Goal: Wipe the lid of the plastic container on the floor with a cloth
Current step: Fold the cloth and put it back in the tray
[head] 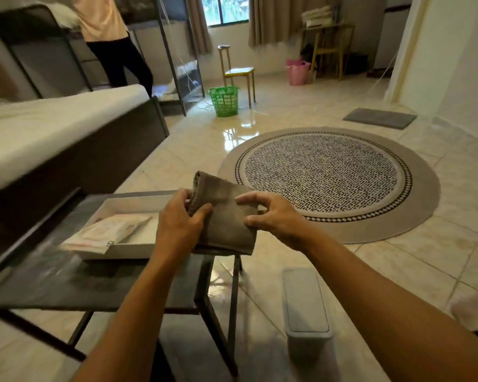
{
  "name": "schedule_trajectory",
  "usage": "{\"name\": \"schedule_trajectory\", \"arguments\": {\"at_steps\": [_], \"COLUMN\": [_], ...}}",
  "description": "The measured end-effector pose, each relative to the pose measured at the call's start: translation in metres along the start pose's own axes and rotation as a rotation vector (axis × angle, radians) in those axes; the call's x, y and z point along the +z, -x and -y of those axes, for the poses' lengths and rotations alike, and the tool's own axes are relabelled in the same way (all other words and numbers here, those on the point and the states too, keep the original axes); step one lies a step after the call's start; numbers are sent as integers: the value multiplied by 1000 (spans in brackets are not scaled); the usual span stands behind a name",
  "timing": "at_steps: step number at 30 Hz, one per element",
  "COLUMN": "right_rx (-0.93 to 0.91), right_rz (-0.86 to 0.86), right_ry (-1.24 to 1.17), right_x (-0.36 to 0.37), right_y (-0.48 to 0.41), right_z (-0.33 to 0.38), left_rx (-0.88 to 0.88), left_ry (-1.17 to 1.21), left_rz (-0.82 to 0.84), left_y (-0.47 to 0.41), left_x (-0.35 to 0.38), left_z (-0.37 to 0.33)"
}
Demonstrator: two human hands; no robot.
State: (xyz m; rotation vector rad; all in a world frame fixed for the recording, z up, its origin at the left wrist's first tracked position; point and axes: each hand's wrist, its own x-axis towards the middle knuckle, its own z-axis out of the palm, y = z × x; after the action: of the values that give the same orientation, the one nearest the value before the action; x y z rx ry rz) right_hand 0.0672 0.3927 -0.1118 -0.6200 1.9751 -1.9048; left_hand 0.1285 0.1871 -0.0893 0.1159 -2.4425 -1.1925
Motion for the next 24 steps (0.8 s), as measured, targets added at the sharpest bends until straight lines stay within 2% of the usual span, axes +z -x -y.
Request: {"name": "schedule_trajectory", "arguments": {"at_steps": [7, 15, 18, 20, 22, 24], "right_rx": [-42, -11, -23, -67, -87, -92], "right_rz": [-33, 0, -5, -24, -66, -94], "right_ry": [369, 662, 737, 784, 805, 757], "right_x": [85, 131, 137, 137, 133, 128], "right_y": [-78, -125, -131, -132, -131, -121], "right_z": [27, 13, 10, 12, 15, 23], "left_rx": [-83, -250, -234, -112, 21, 46], "left_ry": [-294, -373, -566, -705, -699, -660], "left_rz": [-119, -10, 37, 17, 112, 346], "left_y": [-52, -86, -85, -85, -83, -79], "left_x": [-76, -93, -89, -86, -80, -67], "left_z": [61, 108, 117, 118, 112, 106]}}
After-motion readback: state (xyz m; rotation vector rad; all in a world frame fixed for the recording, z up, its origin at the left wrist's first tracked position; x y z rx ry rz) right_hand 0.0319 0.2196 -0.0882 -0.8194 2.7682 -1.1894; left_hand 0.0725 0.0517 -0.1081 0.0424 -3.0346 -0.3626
